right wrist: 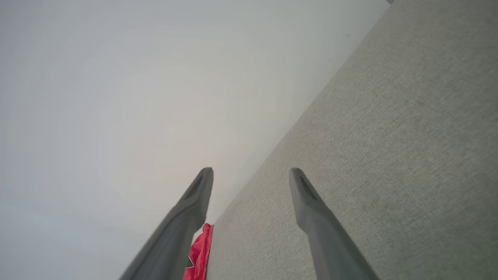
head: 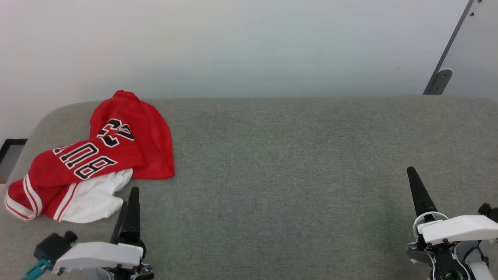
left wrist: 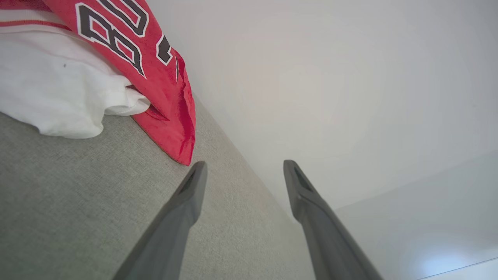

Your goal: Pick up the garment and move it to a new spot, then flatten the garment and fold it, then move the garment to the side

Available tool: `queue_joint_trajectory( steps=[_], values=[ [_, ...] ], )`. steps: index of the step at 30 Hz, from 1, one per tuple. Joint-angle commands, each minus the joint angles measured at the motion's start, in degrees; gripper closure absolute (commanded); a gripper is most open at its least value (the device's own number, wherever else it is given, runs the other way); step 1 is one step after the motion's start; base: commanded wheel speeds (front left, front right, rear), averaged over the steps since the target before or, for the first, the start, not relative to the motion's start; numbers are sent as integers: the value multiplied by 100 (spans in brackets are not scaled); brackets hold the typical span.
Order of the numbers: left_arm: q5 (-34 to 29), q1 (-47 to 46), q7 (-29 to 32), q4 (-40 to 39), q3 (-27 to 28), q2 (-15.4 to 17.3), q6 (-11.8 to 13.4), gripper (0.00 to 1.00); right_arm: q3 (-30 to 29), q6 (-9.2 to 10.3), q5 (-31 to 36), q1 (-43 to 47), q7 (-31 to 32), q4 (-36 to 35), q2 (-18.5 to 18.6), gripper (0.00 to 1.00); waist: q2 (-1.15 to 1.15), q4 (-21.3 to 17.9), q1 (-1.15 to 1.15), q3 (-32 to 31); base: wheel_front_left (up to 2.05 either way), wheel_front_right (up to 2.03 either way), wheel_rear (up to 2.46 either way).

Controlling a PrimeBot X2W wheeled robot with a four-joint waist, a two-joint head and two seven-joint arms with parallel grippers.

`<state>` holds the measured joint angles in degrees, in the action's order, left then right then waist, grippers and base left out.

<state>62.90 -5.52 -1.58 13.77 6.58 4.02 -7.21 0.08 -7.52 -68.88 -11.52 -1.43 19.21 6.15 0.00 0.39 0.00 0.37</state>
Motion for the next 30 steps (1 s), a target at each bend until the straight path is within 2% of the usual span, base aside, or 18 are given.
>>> queue_joint_trajectory(
  steps=[1,12,30],
  values=[
    [-355,-134,-62,-112,3,42,-4,0,24,2,357,-209,-72,-107,75,0,0,6,0,9,0,0,0],
    [-1682,-140,-280,-183,-86,116,75,0,19,2,1722,-304,-297,-115,147,0,0,47,0,48,0,0,0],
    [-3102,-214,-597,-149,-270,276,263,0,-195,3,3698,-552,-610,-11,36,0,0,81,0,155,0,0,0]
  ],
)
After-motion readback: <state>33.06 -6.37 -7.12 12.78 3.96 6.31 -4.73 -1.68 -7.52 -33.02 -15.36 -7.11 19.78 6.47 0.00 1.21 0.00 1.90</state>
